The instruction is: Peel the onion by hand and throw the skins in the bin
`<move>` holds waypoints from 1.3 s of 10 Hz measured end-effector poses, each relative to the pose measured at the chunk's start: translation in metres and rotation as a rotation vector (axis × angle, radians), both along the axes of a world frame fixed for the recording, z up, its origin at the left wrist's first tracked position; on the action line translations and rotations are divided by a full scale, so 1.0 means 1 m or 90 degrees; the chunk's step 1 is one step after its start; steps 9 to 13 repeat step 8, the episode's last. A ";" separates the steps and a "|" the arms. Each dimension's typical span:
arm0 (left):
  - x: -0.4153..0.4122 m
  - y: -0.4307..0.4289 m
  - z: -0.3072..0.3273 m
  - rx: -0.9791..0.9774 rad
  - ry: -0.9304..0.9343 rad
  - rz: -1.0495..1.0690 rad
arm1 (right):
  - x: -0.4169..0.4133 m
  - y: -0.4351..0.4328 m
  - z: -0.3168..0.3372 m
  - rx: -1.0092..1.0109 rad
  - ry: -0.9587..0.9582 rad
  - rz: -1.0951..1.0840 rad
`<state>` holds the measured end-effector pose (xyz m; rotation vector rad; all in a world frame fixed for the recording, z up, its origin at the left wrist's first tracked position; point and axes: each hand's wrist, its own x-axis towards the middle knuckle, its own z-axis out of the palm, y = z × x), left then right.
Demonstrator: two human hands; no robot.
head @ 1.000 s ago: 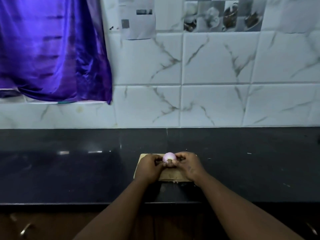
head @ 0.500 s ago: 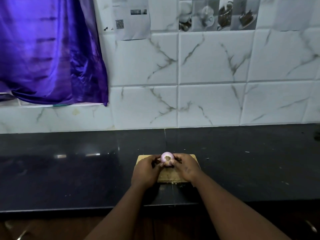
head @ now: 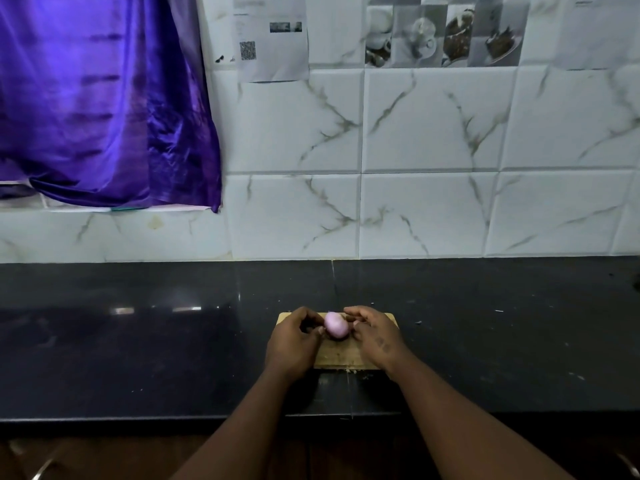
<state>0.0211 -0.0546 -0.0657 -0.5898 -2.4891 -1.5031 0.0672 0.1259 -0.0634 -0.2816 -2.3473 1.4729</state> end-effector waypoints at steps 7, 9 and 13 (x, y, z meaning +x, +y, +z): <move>0.000 -0.002 0.003 0.039 0.014 0.094 | -0.002 0.003 -0.005 0.024 0.017 -0.003; 0.005 -0.003 0.002 0.063 0.005 0.112 | -0.008 0.006 -0.011 0.028 0.018 -0.034; 0.005 -0.003 0.002 0.063 0.005 0.112 | -0.008 0.006 -0.011 0.028 0.018 -0.034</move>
